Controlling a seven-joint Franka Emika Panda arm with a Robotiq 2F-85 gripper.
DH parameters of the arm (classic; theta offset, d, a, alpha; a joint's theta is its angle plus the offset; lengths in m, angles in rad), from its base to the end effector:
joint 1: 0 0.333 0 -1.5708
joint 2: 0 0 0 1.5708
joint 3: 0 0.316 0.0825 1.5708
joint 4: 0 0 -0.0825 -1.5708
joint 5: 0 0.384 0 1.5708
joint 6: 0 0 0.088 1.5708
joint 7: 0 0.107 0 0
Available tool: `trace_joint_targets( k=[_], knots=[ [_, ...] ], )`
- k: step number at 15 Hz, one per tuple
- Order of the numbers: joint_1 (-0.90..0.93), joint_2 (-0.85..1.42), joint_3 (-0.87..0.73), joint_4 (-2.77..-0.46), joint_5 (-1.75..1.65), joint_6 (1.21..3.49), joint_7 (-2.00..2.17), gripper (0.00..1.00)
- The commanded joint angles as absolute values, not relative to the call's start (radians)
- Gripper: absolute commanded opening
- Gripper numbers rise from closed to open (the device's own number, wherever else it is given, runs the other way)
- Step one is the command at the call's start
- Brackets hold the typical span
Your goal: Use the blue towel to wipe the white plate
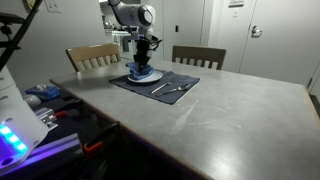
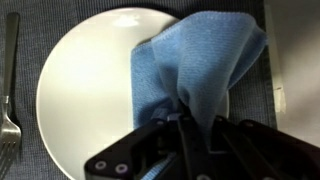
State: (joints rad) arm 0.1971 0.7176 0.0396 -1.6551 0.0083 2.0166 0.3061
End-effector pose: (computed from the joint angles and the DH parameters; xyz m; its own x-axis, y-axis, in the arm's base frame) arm 0.6240 0.1490 0.1676 0.9357 -0.0877 -0.3416 -0.0660 -0.9950 0.0746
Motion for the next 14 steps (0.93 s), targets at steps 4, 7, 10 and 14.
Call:
trace_joint_targets(
  k=[4,7,10,14],
  knots=[
    [0.222,0.753,-0.009,-1.619,-0.066,2.028,0.374,0.03],
    [0.212,0.761,-0.019,-1.629,-0.061,2.049,0.376,0.03],
    [0.210,0.769,-0.032,-1.640,-0.058,2.050,0.389,0.03],
    [0.204,0.763,-0.032,-1.656,-0.048,2.023,0.396,0.03]
  ],
)
